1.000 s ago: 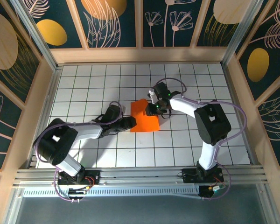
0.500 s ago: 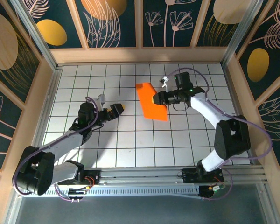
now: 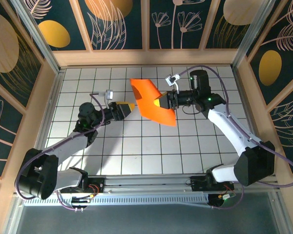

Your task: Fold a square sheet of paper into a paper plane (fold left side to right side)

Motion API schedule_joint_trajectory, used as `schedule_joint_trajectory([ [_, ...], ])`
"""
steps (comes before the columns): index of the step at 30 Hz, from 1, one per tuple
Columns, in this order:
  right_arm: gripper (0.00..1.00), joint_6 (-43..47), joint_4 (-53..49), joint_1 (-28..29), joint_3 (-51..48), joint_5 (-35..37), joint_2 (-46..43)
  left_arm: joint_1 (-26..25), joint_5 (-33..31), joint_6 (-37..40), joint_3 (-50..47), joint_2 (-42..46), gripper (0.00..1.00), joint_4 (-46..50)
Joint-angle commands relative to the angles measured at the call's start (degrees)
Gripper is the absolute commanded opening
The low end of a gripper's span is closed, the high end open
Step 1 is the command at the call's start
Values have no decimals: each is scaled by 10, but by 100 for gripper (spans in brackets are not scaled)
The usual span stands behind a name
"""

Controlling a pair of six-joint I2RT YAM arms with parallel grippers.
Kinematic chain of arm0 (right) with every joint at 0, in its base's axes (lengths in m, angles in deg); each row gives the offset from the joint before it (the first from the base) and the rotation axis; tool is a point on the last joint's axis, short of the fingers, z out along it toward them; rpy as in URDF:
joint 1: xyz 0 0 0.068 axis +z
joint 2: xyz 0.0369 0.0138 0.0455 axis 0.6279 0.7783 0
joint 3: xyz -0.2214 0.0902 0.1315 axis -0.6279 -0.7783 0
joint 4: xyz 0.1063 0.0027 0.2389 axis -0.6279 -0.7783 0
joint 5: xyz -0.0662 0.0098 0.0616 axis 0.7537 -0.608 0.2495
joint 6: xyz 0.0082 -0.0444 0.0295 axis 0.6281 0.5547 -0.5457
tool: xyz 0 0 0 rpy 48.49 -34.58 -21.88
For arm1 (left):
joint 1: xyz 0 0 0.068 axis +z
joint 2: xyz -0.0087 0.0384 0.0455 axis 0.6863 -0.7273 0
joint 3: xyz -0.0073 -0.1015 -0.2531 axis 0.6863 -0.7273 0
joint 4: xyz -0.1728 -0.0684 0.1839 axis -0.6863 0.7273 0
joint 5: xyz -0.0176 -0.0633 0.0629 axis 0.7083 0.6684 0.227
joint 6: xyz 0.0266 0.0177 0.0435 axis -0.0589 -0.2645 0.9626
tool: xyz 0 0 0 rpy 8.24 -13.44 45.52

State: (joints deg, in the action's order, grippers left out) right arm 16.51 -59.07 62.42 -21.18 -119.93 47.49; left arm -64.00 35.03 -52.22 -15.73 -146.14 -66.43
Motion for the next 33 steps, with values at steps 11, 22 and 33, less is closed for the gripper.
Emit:
schedule_joint_trajectory([
  [11,27,-19,21,-2,12,25,25,-9,95,36,67,-35,24,-46],
  [22,49,-38,14,-55,-39,189,19,-9,35,76,88,-80,0,141],
  [33,45,-81,24,-76,-122,332,45,-9,-35,127,164,-232,0,361],
])
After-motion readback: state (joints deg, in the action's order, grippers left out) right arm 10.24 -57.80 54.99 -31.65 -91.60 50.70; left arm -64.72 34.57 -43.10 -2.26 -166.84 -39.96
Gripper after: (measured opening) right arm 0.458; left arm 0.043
